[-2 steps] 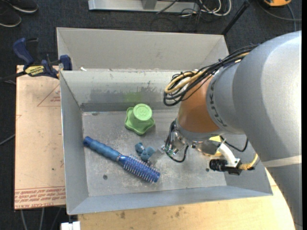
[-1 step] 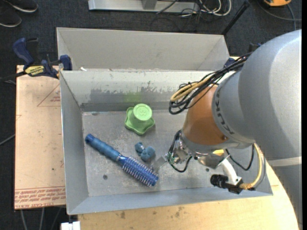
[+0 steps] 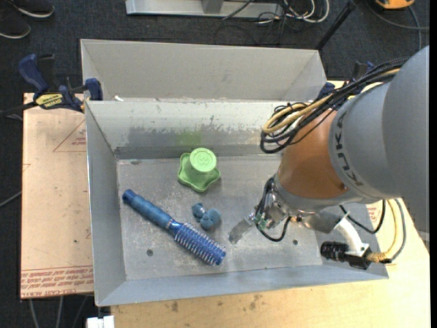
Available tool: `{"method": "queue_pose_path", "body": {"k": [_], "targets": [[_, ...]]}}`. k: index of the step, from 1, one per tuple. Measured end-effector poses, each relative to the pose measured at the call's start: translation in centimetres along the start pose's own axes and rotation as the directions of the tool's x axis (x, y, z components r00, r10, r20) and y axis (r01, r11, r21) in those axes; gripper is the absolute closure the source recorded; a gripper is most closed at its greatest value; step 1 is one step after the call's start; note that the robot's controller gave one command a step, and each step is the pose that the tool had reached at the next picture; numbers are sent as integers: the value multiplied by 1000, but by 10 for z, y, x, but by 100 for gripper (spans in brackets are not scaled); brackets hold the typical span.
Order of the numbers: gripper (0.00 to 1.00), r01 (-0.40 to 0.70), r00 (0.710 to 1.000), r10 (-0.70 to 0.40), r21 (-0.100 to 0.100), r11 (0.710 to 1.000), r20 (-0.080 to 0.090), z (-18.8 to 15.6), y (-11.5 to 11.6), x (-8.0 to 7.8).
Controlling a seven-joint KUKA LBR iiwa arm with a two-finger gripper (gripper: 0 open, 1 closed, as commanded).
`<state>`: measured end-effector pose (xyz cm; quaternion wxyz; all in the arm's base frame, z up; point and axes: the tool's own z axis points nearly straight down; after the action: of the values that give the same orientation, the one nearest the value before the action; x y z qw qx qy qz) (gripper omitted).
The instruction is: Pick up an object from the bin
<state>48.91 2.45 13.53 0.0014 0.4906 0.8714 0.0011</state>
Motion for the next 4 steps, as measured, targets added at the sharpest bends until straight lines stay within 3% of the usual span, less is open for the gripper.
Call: {"method": "queue_pose_path", "body": {"k": [1, 2, 3, 4], "targets": [[0, 223, 975, -223, 5, 975, -5, 67, 14, 9], [0, 151, 989, -151, 0, 989, 0, 9, 8, 4], [0, 381, 925, -381, 4, 925, -5, 67, 11, 11], [0, 414, 910, -414, -1, 910, 3, 10, 13, -11]]}}
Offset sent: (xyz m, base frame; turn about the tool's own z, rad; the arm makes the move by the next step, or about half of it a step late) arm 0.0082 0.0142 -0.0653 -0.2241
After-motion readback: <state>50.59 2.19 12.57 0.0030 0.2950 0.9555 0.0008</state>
